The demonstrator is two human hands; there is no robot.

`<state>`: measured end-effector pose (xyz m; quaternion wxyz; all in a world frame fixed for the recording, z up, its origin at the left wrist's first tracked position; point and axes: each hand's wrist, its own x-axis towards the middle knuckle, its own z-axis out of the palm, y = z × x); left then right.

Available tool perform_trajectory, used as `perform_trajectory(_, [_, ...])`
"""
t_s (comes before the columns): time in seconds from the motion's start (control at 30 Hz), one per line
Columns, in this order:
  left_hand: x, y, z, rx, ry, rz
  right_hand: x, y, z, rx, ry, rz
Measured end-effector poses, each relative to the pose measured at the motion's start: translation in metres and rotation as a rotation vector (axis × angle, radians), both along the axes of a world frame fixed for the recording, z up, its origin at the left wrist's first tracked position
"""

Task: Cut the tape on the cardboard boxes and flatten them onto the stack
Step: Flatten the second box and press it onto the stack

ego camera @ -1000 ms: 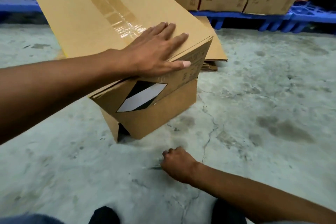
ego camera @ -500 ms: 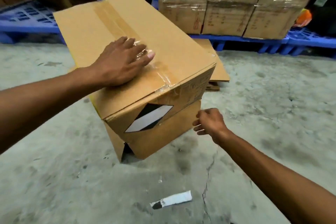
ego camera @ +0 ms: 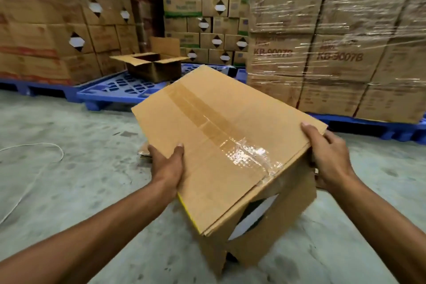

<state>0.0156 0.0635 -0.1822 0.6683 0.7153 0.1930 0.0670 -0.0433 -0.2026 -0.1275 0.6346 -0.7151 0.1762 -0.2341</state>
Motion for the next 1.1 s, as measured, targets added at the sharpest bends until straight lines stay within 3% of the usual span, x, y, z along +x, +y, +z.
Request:
perform_trajectory(0.13, [-0.039, -0.037, 0.006, -0.072, 0.022, -0.148, 0.034, -0.032, 0.05, -0.256, -0.02, -0.05])
perform_trajectory(0.2, [-0.052, -0.052, 0.018, 0.147, -0.017, -0.256, 0.051, -0.044, 0.049, -0.296, 0.092, -0.084])
perform_trajectory(0.3, [-0.026, -0.042, 0.026, 0.41, -0.111, -0.21, 0.051, -0.044, 0.005, -0.383, 0.326, -0.039])
perform_trajectory(0.4, [0.028, -0.007, 0.021, 0.616, -0.059, -0.1, 0.036, -0.034, -0.037, -0.624, 0.323, -0.074])
perform_trajectory(0.43, [0.044, 0.006, 0.016, 0.713, -0.033, -0.081, 0.034, -0.034, -0.044, -0.636, 0.303, -0.1])
perform_trajectory(0.57, [0.087, 0.05, 0.006, 0.934, 0.057, -0.051, 0.029, -0.041, -0.051, -0.272, 0.376, -0.125])
perform_trajectory(0.67, [0.098, 0.06, 0.01, 0.923, 0.097, -0.005, 0.025, -0.043, -0.051, -0.198, 0.332, -0.081])
perform_trajectory(0.9, [0.074, 0.049, 0.038, 0.822, -0.114, 0.202, -0.004, -0.044, 0.032, -0.239, 0.166, 0.007])
perform_trajectory(1.1, [0.049, 0.038, 0.071, 0.504, -0.315, 0.176, -0.015, -0.06, 0.063, -0.288, -0.059, -0.017])
